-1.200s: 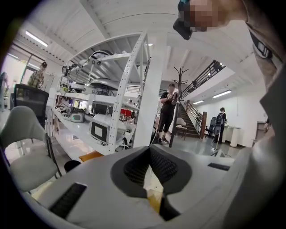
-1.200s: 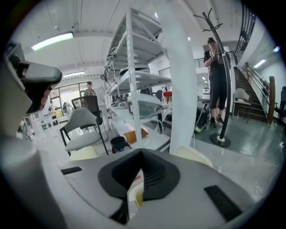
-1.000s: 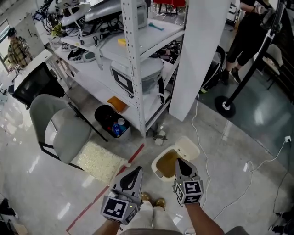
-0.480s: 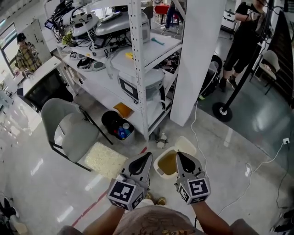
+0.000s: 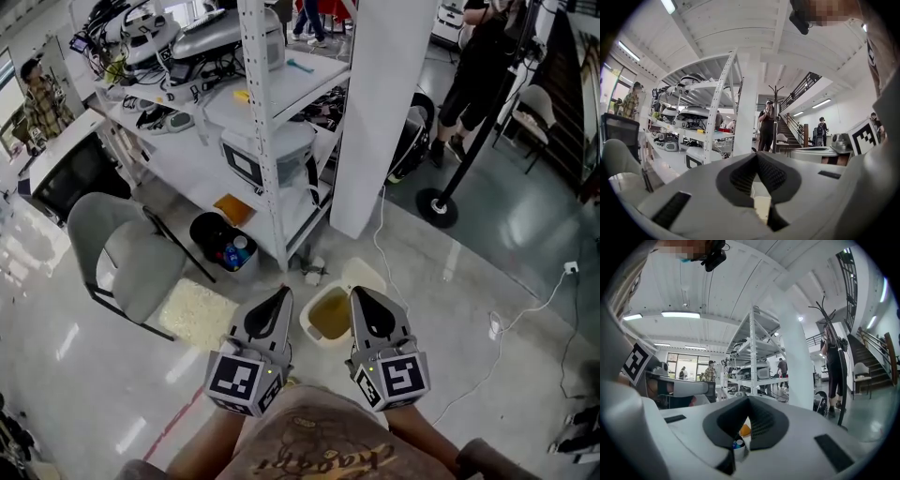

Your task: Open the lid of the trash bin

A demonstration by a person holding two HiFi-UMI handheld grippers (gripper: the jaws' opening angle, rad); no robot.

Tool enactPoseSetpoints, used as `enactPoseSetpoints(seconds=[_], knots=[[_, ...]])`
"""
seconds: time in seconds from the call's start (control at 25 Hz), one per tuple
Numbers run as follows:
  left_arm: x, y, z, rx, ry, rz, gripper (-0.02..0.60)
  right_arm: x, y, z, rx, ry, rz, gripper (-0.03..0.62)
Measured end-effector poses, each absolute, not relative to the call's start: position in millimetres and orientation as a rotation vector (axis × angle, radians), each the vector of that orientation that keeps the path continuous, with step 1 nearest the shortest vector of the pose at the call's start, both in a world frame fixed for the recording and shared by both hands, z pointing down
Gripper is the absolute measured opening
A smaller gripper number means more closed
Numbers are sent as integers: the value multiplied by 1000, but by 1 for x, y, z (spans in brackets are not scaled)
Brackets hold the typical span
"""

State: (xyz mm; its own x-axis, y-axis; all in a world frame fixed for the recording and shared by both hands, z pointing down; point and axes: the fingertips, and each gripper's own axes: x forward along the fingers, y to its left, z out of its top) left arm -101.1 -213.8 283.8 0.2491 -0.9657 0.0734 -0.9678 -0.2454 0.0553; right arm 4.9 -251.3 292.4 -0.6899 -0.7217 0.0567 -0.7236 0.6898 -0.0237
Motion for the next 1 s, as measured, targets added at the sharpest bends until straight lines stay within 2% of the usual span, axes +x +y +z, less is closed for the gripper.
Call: enactPoseSetpoints(seconds=[1.0], knots=[[-95,-233,278,2424,-1871,-2,-2,-6,-276,285,1189,-2870,46,29]])
